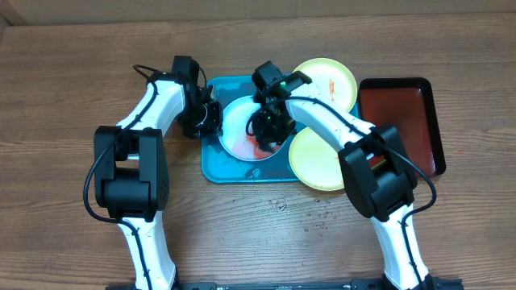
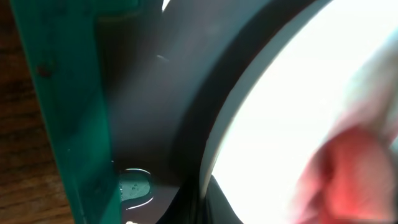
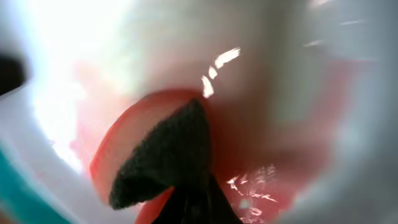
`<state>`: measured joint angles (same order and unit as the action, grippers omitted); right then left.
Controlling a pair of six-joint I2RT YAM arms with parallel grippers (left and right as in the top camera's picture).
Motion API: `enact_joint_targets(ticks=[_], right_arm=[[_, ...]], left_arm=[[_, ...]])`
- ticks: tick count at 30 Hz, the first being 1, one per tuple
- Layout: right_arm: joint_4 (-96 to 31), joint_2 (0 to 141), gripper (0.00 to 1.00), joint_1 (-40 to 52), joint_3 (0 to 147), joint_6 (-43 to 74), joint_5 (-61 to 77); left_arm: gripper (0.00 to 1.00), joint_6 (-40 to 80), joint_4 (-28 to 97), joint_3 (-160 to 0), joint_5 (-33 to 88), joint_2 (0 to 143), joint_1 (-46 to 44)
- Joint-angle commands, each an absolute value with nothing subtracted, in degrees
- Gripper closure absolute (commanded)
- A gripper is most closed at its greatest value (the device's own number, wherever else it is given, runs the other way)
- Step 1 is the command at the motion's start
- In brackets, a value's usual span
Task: Clean dirty plates on tray and stack at the side
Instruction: 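Scrub the white plate with the sponge while the left gripper holds it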
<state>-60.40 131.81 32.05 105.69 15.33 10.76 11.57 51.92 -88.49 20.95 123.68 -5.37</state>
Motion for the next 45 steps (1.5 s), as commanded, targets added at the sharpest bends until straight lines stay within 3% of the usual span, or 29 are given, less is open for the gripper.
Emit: enact_joint_targets(ticks=[1, 12, 27, 37, 45], right_arm=[[-59.7, 132.8, 0.96, 31.1, 106.4, 14.6, -4.9], [-46.7, 132.8, 0.96, 31.9, 106.4, 18.0, -18.0], [-33.6, 132.8, 0.96, 34.2, 102.6, 20.0, 7.6], [-35.7, 132.8, 0.96, 36.6, 102.4, 17.8, 21.7], [-46.7, 132.8, 0.96, 36.5, 102.4, 14.2, 25.4]], left_arm=[[0.96, 10.3, 52.1, -88.0, 19.5, 124.4, -5.1], [0.96, 10.2, 52.5, -88.0, 19.5, 124.4, -5.1], [0.96, 9.8, 52.5, -88.0, 19.5, 124.4, -5.1], [0.96, 9.8, 52.4, -88.0, 19.5, 124.4, -5.1], [0.96, 9.8, 52.2, -88.0, 19.5, 124.4, -5.1]])
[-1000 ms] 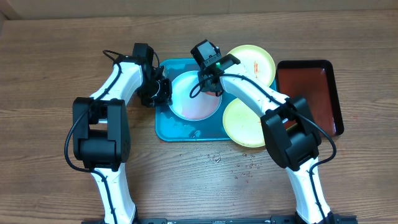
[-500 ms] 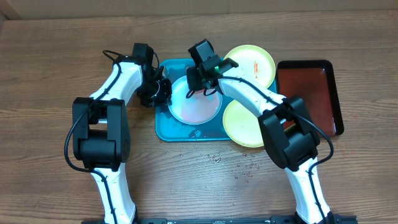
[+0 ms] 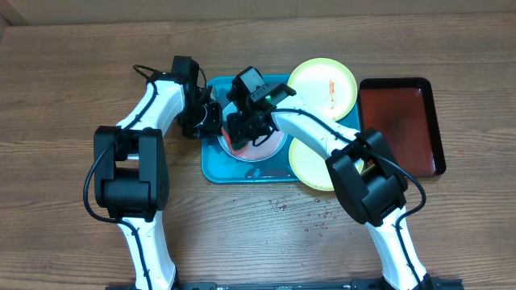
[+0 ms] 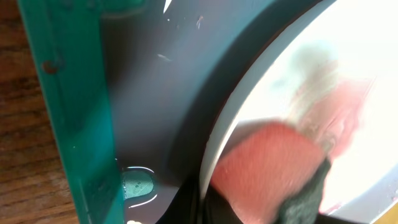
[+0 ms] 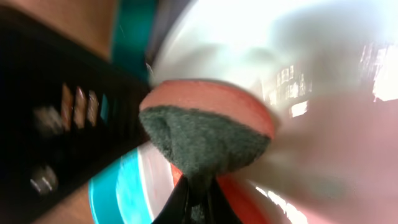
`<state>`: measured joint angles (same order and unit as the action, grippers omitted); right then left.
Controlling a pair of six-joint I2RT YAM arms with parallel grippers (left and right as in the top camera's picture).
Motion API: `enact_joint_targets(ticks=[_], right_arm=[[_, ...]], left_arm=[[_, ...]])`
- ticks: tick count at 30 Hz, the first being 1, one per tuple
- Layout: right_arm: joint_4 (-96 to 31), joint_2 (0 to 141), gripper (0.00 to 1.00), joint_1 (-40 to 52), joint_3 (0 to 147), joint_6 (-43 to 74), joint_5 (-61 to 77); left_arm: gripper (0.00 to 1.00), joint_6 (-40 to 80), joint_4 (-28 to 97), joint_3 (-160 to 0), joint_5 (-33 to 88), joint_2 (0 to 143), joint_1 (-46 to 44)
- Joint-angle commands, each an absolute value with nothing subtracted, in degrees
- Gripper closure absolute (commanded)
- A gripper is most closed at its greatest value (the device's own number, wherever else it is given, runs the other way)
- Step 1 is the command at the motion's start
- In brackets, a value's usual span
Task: Clean dirty plates on tray and stack at the side
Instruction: 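Scrub the white plate with the sponge while the left gripper holds it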
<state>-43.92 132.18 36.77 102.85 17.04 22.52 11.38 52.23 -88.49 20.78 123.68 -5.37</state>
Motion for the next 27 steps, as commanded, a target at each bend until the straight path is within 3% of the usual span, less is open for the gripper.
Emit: enact_joint_targets(ticks=[1, 14, 27], right_arm=[[-48.0, 132.8, 0.96, 36.4, 102.4, 14.0, 25.2], [-60.3, 132.8, 0.96, 29.5, 104.2, 16.8, 1.1], [-43.9, 132.8, 0.96, 29.3, 104.3, 20.9, -5.5]], left_arm=[[0.96, 9.8, 52.2, -88.0, 19.5, 124.4, -5.1], [0.96, 9.8, 52.2, -88.0, 19.0, 124.4, -5.1], [0.96, 9.8, 52.5, -88.0, 19.0, 124.4, -5.1]])
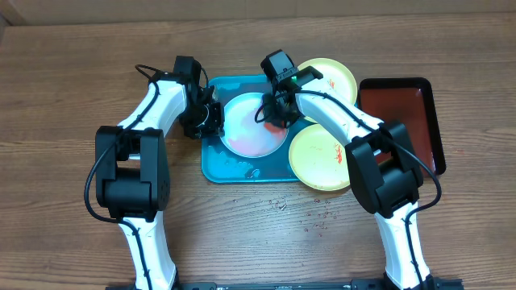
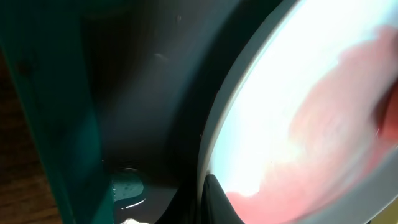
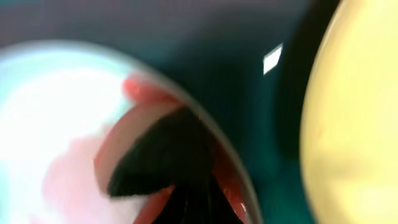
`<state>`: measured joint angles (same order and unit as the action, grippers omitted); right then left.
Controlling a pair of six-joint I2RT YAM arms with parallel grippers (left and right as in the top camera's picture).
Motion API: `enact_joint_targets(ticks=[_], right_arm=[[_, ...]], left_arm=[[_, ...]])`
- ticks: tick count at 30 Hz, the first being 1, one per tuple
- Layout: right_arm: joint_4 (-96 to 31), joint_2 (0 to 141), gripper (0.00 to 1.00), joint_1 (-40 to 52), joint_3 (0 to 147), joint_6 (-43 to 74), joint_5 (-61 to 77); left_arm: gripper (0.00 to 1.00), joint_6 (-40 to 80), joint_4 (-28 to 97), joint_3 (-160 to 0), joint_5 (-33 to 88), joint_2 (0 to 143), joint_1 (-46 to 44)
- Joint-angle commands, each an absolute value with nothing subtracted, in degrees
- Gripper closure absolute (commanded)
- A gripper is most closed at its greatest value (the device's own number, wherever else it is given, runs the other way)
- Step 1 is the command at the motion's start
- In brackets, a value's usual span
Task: Clean dirty plates on tray and stack at the side
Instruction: 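Scrub the white plate with the sponge while the left gripper holds it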
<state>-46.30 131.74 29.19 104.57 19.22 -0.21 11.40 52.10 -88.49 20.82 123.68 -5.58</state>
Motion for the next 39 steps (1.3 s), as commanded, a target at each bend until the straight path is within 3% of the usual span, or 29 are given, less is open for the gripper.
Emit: enact_joint_targets(ticks=[1, 10, 21, 30, 39], right_arm=[[-42.7, 132.8, 0.96, 29.6, 104.3, 20.9, -5.2], [-33.1, 133.0, 0.96, 32.2, 102.5, 21.1, 3.4], [-32.8, 136.5, 0.96, 34.7, 102.5, 21.1, 17.2], [-37.6, 136.5, 0.96, 34.6, 103.4, 20.2, 30.6], [-53.5, 136.5, 0.96, 33.6, 103.7, 13.4, 28.2]], left_arm=[[0.96, 9.8, 52.5, -88.0, 19.0, 124.4, -5.1], [0.96, 9.8, 52.4, -88.0, 19.0, 124.4, -5.0], [0.96, 9.8, 52.4, -88.0, 19.1, 124.4, -4.9], [0.96, 9.8, 52.4, -88.0, 19.1, 124.4, -4.9], [0.96, 9.8, 52.4, -88.0, 19.1, 124.4, -4.9]])
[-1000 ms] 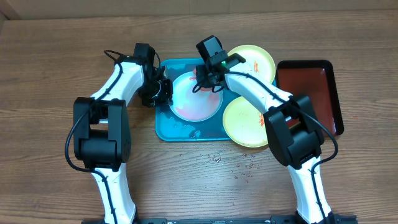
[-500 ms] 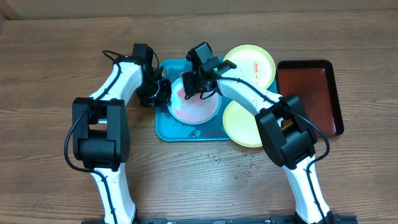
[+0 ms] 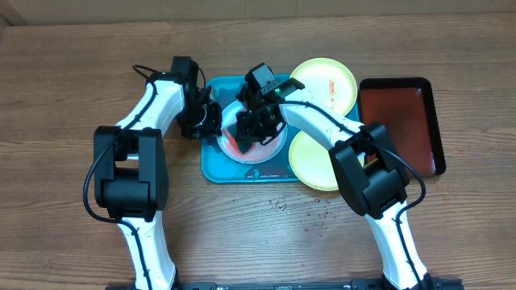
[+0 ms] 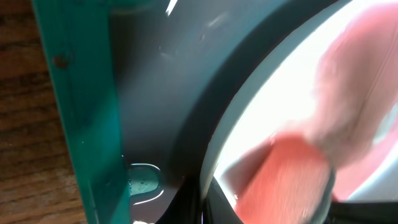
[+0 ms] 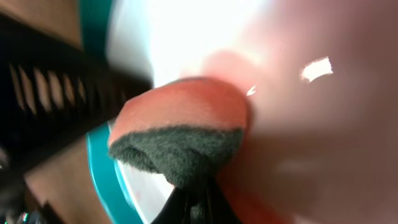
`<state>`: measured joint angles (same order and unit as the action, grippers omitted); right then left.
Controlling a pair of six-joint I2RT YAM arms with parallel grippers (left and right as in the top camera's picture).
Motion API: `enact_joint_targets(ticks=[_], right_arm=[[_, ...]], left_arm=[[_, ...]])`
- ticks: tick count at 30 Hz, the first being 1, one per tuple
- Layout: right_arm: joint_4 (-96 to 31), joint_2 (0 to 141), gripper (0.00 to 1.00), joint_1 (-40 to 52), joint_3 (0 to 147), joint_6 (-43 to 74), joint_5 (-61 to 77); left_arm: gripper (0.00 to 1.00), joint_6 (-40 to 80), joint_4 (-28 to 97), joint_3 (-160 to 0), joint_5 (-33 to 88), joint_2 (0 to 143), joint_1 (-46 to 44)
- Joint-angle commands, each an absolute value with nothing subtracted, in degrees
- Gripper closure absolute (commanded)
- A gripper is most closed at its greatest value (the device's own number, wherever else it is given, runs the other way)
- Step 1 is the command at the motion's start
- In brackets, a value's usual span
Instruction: Clean dirty plates on tray and stack at the side
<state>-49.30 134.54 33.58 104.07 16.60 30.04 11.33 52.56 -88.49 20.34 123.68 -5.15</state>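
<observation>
A white plate (image 3: 270, 145) smeared with red lies on the teal tray (image 3: 214, 165). My left gripper (image 3: 211, 121) is shut on the plate's left rim (image 4: 214, 149). My right gripper (image 3: 251, 129) is shut on a red sponge with a dark scouring side (image 5: 180, 134), pressed onto the left part of the plate; the same sponge (image 4: 286, 186) shows blurred in the left wrist view. Two yellow-green plates with red marks lie right of the tray, one at the back (image 3: 326, 80) and one nearer (image 3: 314, 161).
A dark red tray (image 3: 403, 121) sits at the far right. Water drops and crumbs (image 3: 314, 217) lie on the wooden table in front of the trays. A small puddle (image 4: 143, 180) sits on the teal tray's floor.
My right gripper with the sponge has moved from the plate's back right rim to its left part, near the left gripper. The left gripper still holds the rim.
The left gripper held the white plate's left rim throughout. The right gripper pressed the sponge at the plate's middle, then at its left, then at the back right rim, and now at the left again. Red smear remains on the plate.
</observation>
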Motion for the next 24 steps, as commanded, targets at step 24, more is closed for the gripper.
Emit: enact_joint_targets(ticks=[24], right_arm=[[-58.2, 136.5, 0.96, 28.9, 105.1, 13.4, 19.7]], left_arm=[[0.96, 7.2, 41.0, -82.2, 19.1, 124.4, -6.5]])
